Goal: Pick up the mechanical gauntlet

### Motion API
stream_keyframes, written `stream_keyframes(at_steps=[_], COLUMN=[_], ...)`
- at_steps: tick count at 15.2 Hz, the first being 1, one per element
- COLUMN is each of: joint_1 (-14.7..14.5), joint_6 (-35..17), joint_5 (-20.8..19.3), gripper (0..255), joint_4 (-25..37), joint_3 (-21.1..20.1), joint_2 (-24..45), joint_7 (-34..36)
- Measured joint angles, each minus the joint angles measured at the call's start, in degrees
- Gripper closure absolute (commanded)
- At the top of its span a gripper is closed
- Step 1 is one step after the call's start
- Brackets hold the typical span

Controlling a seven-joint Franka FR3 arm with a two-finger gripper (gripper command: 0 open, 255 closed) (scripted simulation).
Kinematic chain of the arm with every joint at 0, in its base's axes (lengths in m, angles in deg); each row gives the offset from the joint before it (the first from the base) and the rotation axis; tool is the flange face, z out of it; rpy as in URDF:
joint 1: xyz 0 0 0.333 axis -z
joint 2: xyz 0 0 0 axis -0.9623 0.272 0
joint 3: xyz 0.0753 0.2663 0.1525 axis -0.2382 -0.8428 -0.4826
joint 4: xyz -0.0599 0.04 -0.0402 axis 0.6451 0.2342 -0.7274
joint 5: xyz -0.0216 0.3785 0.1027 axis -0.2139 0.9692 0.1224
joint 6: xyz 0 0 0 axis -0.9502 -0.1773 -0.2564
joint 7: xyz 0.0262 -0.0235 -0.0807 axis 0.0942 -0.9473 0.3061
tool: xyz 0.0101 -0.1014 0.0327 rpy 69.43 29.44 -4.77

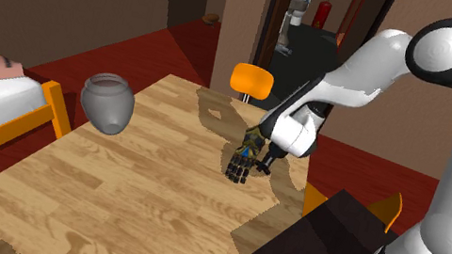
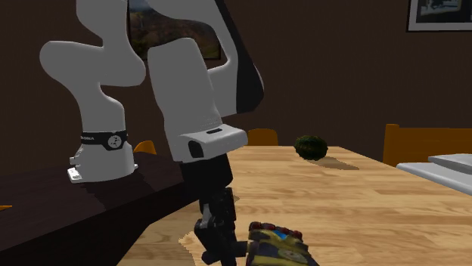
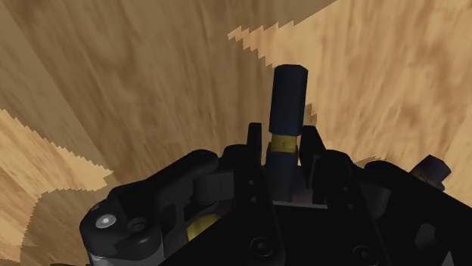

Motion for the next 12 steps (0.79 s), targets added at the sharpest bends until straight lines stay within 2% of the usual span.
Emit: stream_keyframes(at_steps=[6,12], joint_1=[-6.6,-11.3], joint_6=[4.6,7.9], joint_5=[-6.0,-12.5], gripper=[255,255], joint_4=[-3.1,-5.5], joint_3=[7.4,13.0], joint_2=[-6.4,-11.6], joint_7=[7.2,13.9])
